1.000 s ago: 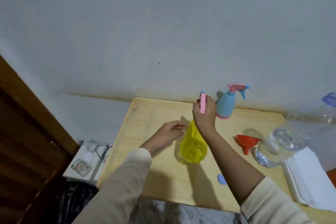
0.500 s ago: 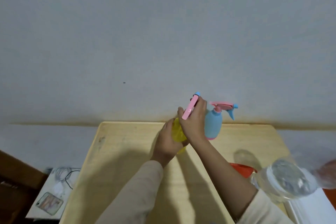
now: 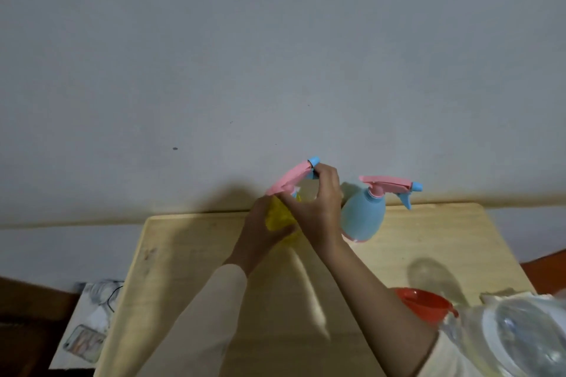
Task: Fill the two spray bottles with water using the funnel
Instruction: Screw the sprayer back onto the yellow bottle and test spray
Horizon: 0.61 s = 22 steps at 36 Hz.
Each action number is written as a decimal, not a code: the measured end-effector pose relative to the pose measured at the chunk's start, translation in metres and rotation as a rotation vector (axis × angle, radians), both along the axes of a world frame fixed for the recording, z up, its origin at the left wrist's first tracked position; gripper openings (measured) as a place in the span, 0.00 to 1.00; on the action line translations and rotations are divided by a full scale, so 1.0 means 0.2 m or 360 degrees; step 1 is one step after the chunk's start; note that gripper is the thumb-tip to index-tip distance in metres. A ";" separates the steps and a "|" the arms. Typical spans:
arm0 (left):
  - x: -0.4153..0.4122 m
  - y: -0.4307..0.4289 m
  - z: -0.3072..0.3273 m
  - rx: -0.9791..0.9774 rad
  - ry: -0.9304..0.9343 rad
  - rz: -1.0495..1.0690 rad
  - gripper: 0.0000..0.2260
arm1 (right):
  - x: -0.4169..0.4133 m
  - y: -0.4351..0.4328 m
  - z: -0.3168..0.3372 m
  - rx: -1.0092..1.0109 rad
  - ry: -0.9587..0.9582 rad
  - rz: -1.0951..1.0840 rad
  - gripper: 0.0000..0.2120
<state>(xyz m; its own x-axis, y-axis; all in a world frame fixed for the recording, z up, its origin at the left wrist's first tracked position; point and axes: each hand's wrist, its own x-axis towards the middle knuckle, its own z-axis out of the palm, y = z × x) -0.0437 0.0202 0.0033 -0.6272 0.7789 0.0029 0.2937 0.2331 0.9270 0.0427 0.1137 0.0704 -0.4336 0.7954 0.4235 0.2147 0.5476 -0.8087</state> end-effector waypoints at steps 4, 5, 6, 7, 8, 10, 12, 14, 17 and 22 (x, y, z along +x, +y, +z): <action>-0.03 -0.02 0.00 0.0066 0.0140 0.0023 0.32 | -0.02 -0.01 0.01 0.0050 -0.0006 -0.0085 0.31; -0.03 -0.03 -0.01 0.0089 0.0122 0.0054 0.31 | -0.02 -0.02 0.01 0.0030 -0.0007 -0.0086 0.31; -0.04 -0.05 -0.02 0.0103 0.0085 0.0097 0.30 | -0.02 -0.03 0.01 0.0016 -0.0002 -0.0077 0.30; -0.04 -0.06 -0.03 0.0119 0.0044 0.0137 0.29 | -0.02 -0.04 0.01 0.0007 -0.0001 -0.0064 0.30; -0.05 -0.08 -0.04 0.0122 0.0005 0.0166 0.29 | -0.01 -0.05 0.01 -0.0009 -0.0009 -0.0048 0.29; -0.05 -0.10 -0.05 0.0117 -0.0041 0.0160 0.30 | 0.00 -0.06 0.00 -0.0050 -0.0037 -0.0039 0.28; -0.05 -0.10 -0.04 0.0111 -0.0029 0.0124 0.28 | 0.01 -0.07 0.01 -0.0068 -0.0054 -0.0051 0.27; -0.06 -0.10 -0.04 0.0123 0.0044 0.0104 0.27 | 0.01 -0.08 0.01 -0.0077 -0.0068 -0.0062 0.26; -0.05 -0.11 -0.04 0.0165 0.0160 0.0091 0.28 | 0.02 -0.09 0.02 -0.0077 -0.0081 -0.0058 0.26; 0.02 -0.12 -0.01 0.0125 0.0335 0.0138 0.32 | 0.03 -0.11 0.02 -0.0091 -0.0069 -0.0065 0.25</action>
